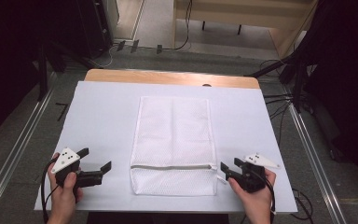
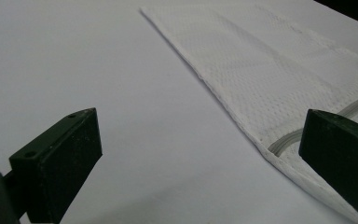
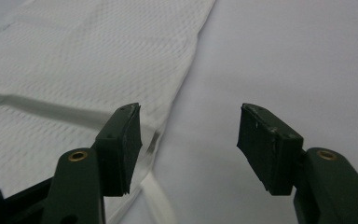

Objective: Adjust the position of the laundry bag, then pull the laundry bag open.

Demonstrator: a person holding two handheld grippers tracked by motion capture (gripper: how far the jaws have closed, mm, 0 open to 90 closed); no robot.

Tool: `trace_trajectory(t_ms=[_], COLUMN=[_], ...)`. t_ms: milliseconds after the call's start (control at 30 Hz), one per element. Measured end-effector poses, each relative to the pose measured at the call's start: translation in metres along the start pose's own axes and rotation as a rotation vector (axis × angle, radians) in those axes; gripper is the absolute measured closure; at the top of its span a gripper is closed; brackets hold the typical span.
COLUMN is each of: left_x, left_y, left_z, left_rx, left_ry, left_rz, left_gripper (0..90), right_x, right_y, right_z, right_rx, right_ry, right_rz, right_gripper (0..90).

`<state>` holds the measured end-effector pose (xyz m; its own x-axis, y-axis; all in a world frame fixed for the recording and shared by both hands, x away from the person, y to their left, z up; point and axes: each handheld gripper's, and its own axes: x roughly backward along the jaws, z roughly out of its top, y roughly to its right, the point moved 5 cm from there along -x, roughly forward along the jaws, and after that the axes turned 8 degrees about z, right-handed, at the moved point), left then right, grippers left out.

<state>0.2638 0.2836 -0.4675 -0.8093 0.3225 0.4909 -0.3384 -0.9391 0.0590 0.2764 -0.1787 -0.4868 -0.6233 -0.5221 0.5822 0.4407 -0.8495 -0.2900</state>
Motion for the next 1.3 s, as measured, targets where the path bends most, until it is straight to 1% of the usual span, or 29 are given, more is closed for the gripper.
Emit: trace_trajectory(t_ms=[33,100,133,167,233,300,367,433,500,567,633,667,700,733,767,800,833,900,933,1033,1067,1100,1133,1167,1200,1267,1300], left_x=[0.0,0.0,-0.001,-0.001,-0.001,-0.002,-0.002,-0.002,-0.003,-0.005,-0.007,-0.008,-0.009,-0.01,-0.011,-0.013,-0.016,-0.02,-0.022,-0.031,-0.033,-0.036,-0.039,-0.041,-0.043,-0.049,-0.051], left_y=[0.002,0.002,0.003,0.005,0.006,0.009,0.011,0.013,0.015,0.019,0.024,0.028,0.031,0.036,0.041,0.046,0.054,0.066,0.074,0.095,0.099,0.104,0.109,0.114,0.117,0.128,0.133], left_z=[0.0,0.0,0.0,0.0,0.0,0.0,-0.001,-0.001,-0.001,0.0,0.0,0.0,0.001,0.001,0.001,0.0,0.0,0.001,0.002,0.006,0.007,0.007,0.008,0.008,0.008,0.01,0.012], left_rx=[-0.005,-0.004,-0.005,-0.011,-0.01,-0.008,-0.012,-0.016,-0.016,-0.019,-0.023,-0.022,-0.019,-0.01,0.003,0.007,0.005,-0.025,-0.04,-0.068,-0.07,-0.076,-0.081,-0.093,-0.098,-0.107,-0.109], left_ry=[-0.002,-0.003,-0.004,-0.006,-0.005,-0.01,-0.015,-0.017,-0.018,-0.022,-0.024,-0.026,-0.032,-0.043,-0.061,-0.073,-0.082,-0.091,-0.094,-0.105,-0.107,-0.112,-0.117,-0.121,-0.124,-0.13,-0.13], left_rz=[-0.005,-0.007,-0.013,-0.021,-0.022,-0.03,-0.045,-0.05,-0.052,-0.058,-0.062,-0.071,-0.076,-0.082,-0.08,-0.079,-0.094,-0.104,-0.113,-0.157,-0.165,-0.175,-0.185,-0.189,-0.192,-0.211,-0.22], left_gripper=[0.0,0.0,0.0,0.0,0.0,0.0,0.0,0.0,0.0,0.0,0.0,0.0,0.0,0.0,0.0,0.0,0.0,0.0,0.0,0.0,0.0,0.0,0.0,0.0,0.0,0.0,0.0], right_x=[0.006,0.006,0.007,0.006,0.004,-0.005,-0.011,-0.017,-0.021,-0.025,-0.026,-0.026,-0.026,-0.026,-0.026,-0.026,-0.027,-0.026,-0.026,-0.026,-0.027,-0.028,-0.029,-0.03,-0.03,-0.031,-0.031], right_y=[-0.009,-0.01,-0.013,-0.017,-0.018,-0.018,-0.018,-0.02,-0.021,-0.02,-0.021,-0.022,-0.023,-0.023,-0.024,-0.024,-0.025,-0.025,-0.025,-0.029,-0.032,-0.034,-0.036,-0.038,-0.038,-0.038,-0.038], right_z=[-0.01,-0.013,-0.018,-0.023,-0.023,-0.024,-0.025,-0.025,-0.024,-0.025,-0.025,-0.026,-0.028,-0.028,-0.028,-0.029,-0.029,-0.029,-0.029,-0.028,-0.029,-0.03,-0.03,-0.03,-0.03,-0.03,-0.03], right_rx=[0.018,0.017,0.028,0.037,0.045,0.041,0.037,0.049,0.069,0.071,0.072,0.076,0.098,0.098,0.113,0.125,0.126,0.122,0.122,0.117,0.127,0.137,0.149,0.158,0.158,0.155,0.157], right_ry=[-0.012,-0.018,-0.031,-0.047,-0.052,-0.07,-0.085,-0.096,-0.103,-0.118,-0.116,-0.113,-0.111,-0.111,-0.11,-0.109,-0.109,-0.106,-0.102,-0.093,-0.095,-0.101,-0.105,-0.11,-0.11,-0.105,-0.101], right_rz=[0.011,0.009,0.0,-0.013,-0.011,-0.002,-0.005,-0.007,-0.021,-0.032,-0.042,-0.048,-0.063,-0.063,-0.076,-0.088,-0.09,-0.092,-0.084,-0.026,-0.017,-0.015,-0.028,-0.056,-0.056,-0.062,-0.061], right_gripper=[38.0,36.3,34.1,34.0,34.2,34.2,34.1,33.9,34.9,35.0,36.1,36.7,38.2,38.2,39.0,39.1,39.2,40.3,41.5,41.4,41.3,40.4,40.8,42.2,42.2,46.6,50.9])
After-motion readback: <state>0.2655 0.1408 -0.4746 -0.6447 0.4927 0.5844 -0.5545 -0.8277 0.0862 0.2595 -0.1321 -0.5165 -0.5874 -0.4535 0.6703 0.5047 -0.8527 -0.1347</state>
